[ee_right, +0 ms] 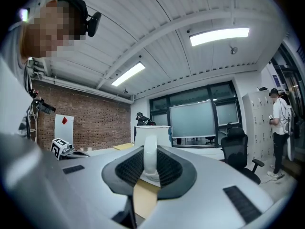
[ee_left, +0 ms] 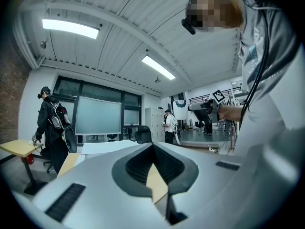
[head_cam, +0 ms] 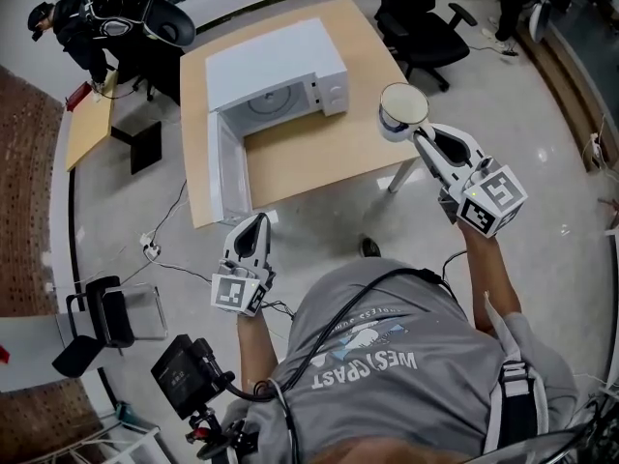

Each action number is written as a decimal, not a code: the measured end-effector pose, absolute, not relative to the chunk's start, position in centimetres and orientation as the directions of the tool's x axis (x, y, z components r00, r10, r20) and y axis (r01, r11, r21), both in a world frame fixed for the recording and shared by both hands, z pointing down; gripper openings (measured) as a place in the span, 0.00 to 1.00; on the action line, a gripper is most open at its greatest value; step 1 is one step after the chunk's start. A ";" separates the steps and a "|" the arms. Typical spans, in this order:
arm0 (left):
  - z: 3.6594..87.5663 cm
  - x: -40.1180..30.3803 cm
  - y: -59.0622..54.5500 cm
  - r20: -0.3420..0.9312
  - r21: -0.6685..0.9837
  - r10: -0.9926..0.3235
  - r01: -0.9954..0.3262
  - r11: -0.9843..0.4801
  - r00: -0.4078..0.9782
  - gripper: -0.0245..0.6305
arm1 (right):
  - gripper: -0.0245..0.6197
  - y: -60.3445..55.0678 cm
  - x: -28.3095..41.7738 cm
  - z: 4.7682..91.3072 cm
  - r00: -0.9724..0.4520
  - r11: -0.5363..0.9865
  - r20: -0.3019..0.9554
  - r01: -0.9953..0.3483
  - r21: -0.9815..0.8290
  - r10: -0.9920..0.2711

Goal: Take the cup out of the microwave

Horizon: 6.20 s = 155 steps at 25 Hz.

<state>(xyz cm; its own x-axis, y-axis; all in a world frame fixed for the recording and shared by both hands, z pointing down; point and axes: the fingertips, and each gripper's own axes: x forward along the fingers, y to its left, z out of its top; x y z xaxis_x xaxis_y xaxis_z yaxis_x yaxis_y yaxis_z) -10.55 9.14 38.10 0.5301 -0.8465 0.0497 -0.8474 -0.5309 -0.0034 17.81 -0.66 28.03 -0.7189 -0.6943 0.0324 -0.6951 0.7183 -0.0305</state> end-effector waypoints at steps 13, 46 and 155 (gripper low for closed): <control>38.9 -10.9 9.6 0.065 -0.022 -0.802 -0.803 -0.596 0.593 0.10 | 0.14 -2.7 18.1 29.6 -0.661 0.660 0.022 -0.751 -0.028 -0.750; 41.0 -5.8 -8.2 0.189 0.000 -0.861 -0.877 -0.481 0.472 0.10 | 0.14 -32.7 19.3 42.3 -0.701 0.684 0.178 -0.713 -0.154 -0.691; 51.5 -2.7 -16.1 0.441 0.129 -0.799 -0.910 -0.394 0.408 0.10 | 0.15 -50.9 16.8 78.2 -0.643 0.674 0.482 -0.726 -0.136 -0.595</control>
